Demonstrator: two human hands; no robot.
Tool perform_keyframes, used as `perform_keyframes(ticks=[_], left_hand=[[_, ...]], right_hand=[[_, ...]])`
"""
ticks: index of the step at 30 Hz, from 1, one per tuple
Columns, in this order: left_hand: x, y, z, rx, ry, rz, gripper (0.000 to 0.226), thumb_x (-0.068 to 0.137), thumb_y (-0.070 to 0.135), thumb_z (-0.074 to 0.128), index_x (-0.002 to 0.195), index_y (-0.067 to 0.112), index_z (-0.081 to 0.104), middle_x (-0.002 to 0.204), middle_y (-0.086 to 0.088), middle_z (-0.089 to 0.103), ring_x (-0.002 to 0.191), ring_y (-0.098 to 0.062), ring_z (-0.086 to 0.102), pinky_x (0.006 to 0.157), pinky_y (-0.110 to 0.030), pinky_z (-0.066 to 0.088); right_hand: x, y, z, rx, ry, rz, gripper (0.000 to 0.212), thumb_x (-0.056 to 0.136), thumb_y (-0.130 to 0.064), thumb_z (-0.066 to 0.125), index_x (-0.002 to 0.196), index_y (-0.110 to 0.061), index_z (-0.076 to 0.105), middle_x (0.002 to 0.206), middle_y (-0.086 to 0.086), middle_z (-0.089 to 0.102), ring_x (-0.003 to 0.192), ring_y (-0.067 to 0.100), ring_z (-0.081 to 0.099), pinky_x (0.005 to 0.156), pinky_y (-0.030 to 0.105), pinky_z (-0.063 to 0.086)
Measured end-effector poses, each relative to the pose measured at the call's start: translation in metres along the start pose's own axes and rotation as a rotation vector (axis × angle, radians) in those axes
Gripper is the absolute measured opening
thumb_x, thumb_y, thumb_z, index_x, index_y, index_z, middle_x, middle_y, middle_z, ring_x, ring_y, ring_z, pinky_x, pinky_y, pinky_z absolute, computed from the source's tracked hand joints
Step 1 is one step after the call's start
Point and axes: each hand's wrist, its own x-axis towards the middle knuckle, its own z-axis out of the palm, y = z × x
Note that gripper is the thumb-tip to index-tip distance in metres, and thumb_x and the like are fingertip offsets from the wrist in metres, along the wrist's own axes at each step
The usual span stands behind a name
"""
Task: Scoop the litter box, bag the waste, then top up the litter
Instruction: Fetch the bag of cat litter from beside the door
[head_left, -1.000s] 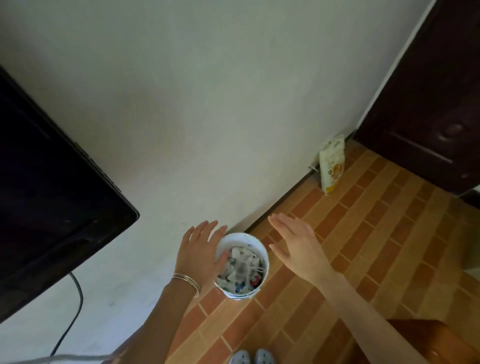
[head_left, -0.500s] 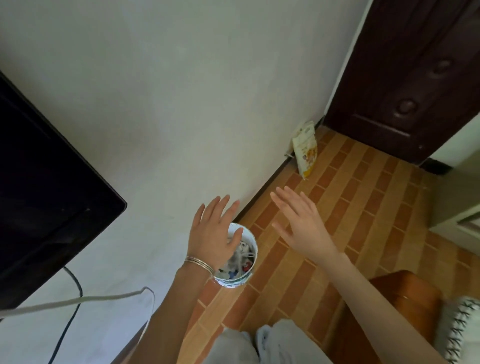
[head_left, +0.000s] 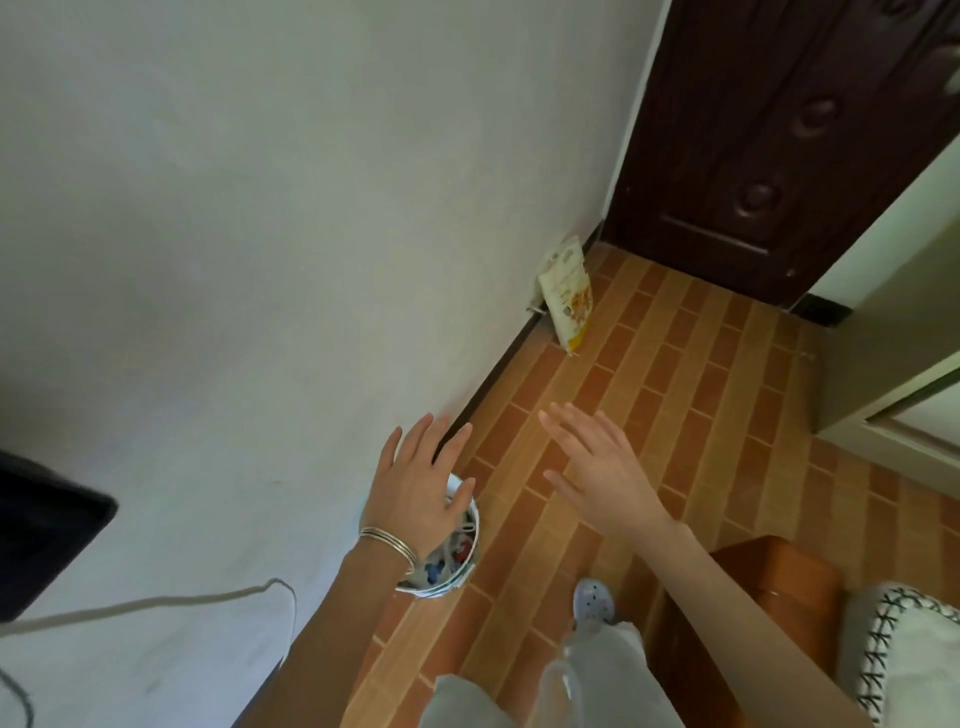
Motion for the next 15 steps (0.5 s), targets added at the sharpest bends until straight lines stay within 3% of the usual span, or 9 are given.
perform_keyframes(ticks=[6, 10, 15], left_hand=[[0.08, 0.056, 0.003, 0.01, 0.024, 0.004, 0.057, 0.082, 0.049, 0.033, 0.126, 0.022, 0.057, 0.128, -0.005, 0.059, 0.118, -0.026, 0.056, 0.096, -0.048, 0.042], [0.137, 0.087, 0.004, 0.014, 0.043, -0.025, 0.056, 0.083, 0.05, 0.035, 0.129, 0.024, 0.054, 0.132, -0.005, 0.056, 0.123, -0.027, 0.051, 0.101, -0.048, 0.037], [0.199, 0.119, 0.003, 0.008, 0.068, -0.074, 0.056, 0.084, 0.049, 0.035, 0.132, 0.025, 0.05, 0.135, -0.005, 0.052, 0.126, -0.028, 0.048, 0.104, -0.048, 0.033]], right_hand=[[0.03, 0.079, -0.022, 0.004, -0.005, -0.024, 0.063, 0.09, -0.038, 0.053, 0.144, -0.019, 0.029, 0.148, 0.0, 0.034, 0.138, 0.016, 0.026, 0.113, 0.044, 0.021], [0.056, 0.142, -0.041, -0.015, -0.04, -0.024, 0.064, 0.091, -0.042, 0.049, 0.146, -0.021, 0.024, 0.15, -0.002, 0.029, 0.14, 0.014, 0.021, 0.115, 0.044, 0.018], [0.089, 0.207, -0.061, -0.038, -0.047, -0.061, 0.064, 0.089, -0.051, 0.03, 0.145, -0.02, 0.026, 0.149, -0.001, 0.033, 0.139, 0.015, 0.024, 0.114, 0.045, 0.018]])
